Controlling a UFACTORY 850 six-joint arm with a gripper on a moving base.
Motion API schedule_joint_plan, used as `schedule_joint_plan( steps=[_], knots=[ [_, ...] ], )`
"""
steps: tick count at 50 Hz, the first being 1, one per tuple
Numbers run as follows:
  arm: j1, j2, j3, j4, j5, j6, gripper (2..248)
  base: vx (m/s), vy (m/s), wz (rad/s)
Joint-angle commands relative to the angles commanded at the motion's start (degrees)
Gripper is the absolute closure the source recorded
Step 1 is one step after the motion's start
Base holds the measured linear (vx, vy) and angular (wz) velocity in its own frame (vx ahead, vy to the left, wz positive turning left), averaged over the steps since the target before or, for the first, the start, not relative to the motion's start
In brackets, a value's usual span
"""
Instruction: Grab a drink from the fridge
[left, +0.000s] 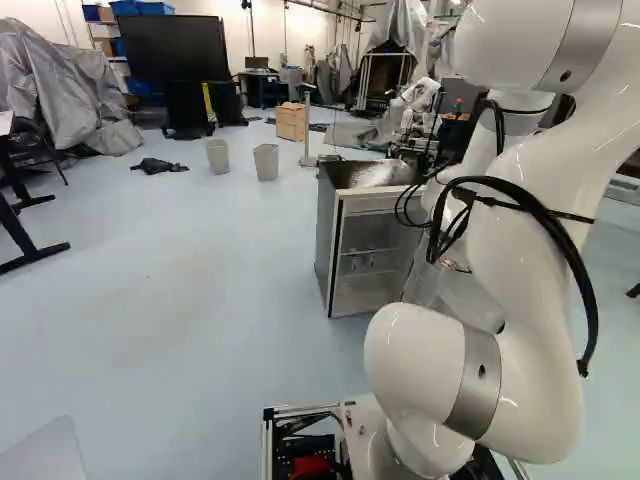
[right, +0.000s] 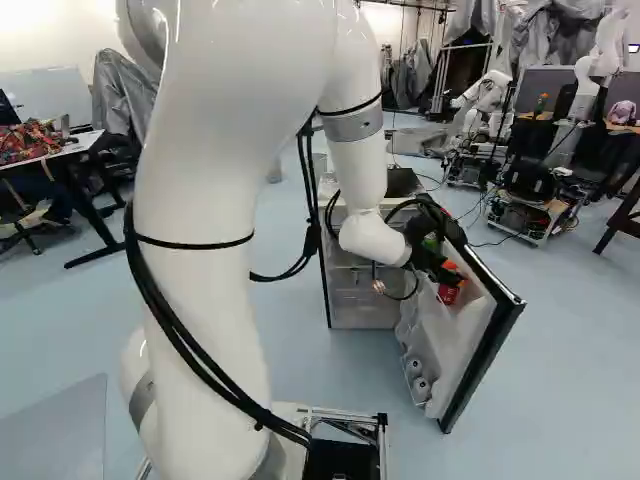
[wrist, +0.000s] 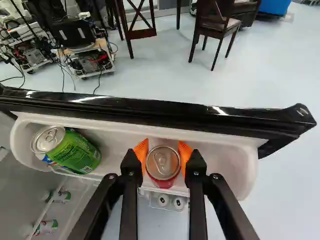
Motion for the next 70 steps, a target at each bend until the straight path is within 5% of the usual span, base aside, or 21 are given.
schedule_joint_plan(
  steps=[70],
  knots=[
    [1.7,1.8,2.3,0.0,0.0,0.0,218,0.000,0.000,0.000]
  ],
)
